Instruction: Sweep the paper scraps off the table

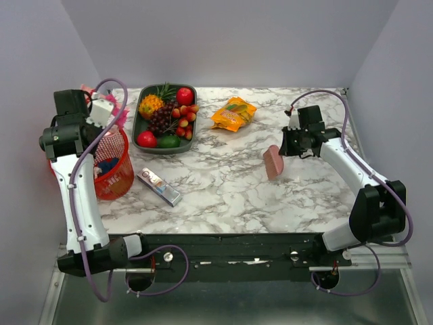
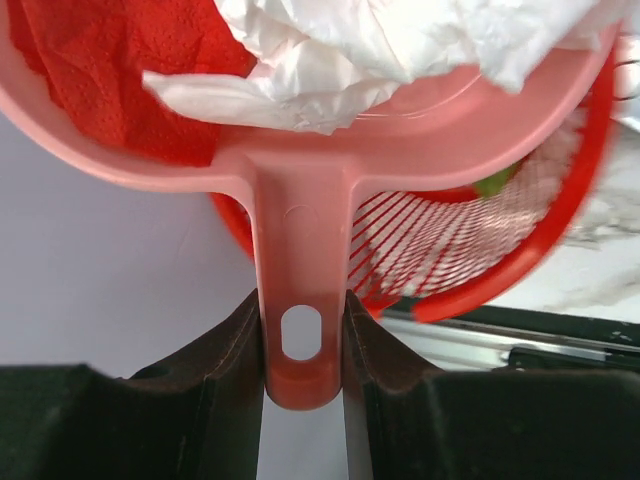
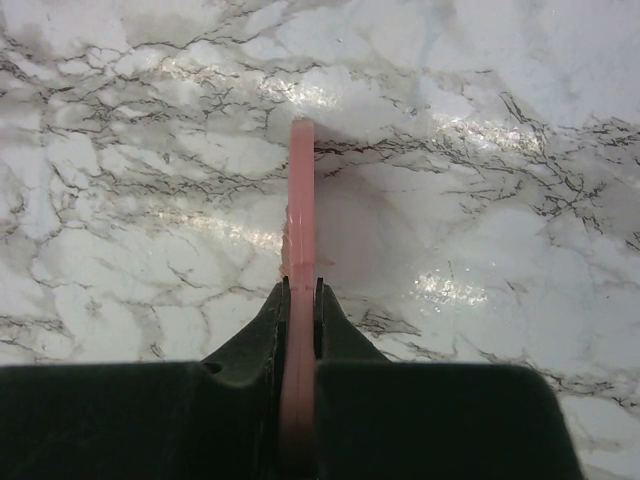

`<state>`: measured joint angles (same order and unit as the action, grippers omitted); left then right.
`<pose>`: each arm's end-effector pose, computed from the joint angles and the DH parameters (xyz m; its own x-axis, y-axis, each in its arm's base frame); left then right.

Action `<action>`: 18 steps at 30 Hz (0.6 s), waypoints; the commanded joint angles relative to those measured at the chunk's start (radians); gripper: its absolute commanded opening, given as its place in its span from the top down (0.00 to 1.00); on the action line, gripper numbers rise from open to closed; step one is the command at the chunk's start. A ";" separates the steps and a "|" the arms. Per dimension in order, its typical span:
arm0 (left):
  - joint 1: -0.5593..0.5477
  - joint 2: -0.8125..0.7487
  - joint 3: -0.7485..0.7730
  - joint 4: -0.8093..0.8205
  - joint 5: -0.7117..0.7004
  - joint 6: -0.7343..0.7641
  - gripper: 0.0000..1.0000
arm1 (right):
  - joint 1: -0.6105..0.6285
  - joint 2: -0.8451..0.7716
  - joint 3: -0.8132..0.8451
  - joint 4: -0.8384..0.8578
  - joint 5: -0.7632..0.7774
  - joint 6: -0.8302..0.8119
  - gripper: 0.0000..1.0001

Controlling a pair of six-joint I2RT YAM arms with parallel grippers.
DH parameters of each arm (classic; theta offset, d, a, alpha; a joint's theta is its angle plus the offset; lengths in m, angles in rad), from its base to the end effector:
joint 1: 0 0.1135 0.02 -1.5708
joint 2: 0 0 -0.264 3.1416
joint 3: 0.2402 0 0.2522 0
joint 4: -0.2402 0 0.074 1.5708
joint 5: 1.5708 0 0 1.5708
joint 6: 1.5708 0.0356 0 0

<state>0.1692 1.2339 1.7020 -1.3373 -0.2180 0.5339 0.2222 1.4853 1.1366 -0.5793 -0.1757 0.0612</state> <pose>0.1904 0.0403 0.4437 -0.8018 0.3671 -0.4715 0.1232 0.8737 0.4707 0.3045 0.0752 0.2619 -0.7988 -0.1187 -0.5898 -0.2708 0.9463 0.1763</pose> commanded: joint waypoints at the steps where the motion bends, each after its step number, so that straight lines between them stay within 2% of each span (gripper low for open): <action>1: 0.203 -0.008 0.062 -0.143 -0.047 0.139 1.00 | -0.003 0.029 0.022 -0.011 -0.027 0.020 1.00; 5: 0.314 0.009 0.116 -0.148 -0.055 0.312 1.00 | -0.003 0.032 0.025 -0.007 -0.030 0.020 0.99; 8: 0.328 0.015 0.128 -0.158 -0.089 0.447 1.00 | -0.003 0.032 0.023 0.004 -0.031 0.020 0.99; 12: 0.332 0.018 0.137 -0.146 -0.225 0.748 1.00 | -0.003 0.023 0.012 0.016 -0.033 0.020 1.00; 16: 0.331 0.047 0.157 -0.102 -0.338 0.946 1.00 | -0.003 0.003 -0.008 0.027 -0.028 0.015 0.99; 18: 0.334 0.061 0.148 -0.077 -0.392 0.995 1.00 | -0.003 -0.005 -0.026 0.027 -0.027 0.012 0.99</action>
<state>0.4911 1.2675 1.8313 -1.3445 -0.4309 1.2728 0.2222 1.4940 1.1431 -0.5678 -0.1928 0.0772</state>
